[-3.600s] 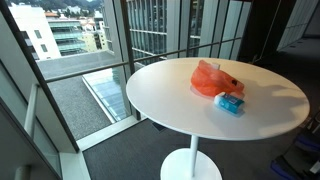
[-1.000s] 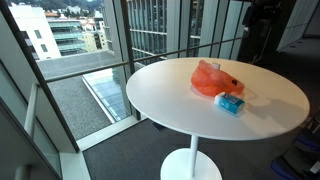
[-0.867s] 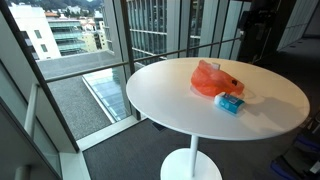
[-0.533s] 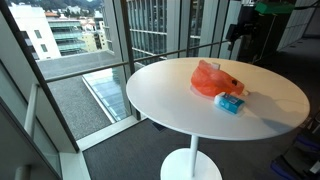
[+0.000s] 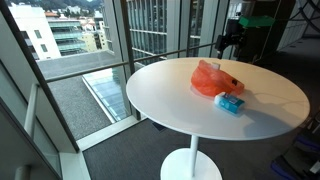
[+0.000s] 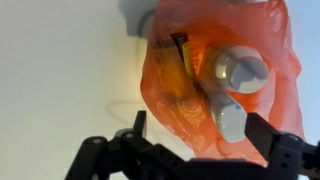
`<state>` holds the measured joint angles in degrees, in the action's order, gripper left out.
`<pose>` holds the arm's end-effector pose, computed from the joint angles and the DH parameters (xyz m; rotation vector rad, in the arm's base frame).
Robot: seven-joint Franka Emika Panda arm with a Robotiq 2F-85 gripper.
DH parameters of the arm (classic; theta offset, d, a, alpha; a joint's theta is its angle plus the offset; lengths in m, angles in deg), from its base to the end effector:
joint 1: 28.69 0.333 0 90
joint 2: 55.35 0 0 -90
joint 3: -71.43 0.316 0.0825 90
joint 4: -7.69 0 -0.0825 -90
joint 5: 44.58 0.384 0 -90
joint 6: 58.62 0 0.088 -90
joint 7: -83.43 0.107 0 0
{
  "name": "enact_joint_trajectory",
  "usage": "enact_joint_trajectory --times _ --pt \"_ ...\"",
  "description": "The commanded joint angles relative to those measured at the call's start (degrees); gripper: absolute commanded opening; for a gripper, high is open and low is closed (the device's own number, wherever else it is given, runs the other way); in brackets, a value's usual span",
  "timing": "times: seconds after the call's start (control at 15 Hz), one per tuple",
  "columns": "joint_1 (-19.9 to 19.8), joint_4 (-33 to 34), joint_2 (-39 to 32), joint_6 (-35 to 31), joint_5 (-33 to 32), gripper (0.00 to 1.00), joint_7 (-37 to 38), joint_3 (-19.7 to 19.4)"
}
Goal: Put the white bottle on the table
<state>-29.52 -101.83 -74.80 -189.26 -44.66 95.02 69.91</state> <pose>0.6240 -0.0248 0.3218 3.1111 -0.3763 0.0470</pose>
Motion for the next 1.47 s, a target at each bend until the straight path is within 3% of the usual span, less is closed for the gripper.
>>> enact_joint_trajectory --times 0.0,0.8,0.87,1.4 --pt "0.97 4.64 -3.16 1.62 0.78 1.0 0.41 0.06" --pt "5.12 7.55 -7.21 0.56 -5.85 1.0 0.7 -0.93" --pt "5.15 7.68 -7.37 0.65 -6.24 0.8 0.73 -1.0" --pt "5.09 7.76 -7.73 0.58 -7.03 0.18 1.08 -1.49"
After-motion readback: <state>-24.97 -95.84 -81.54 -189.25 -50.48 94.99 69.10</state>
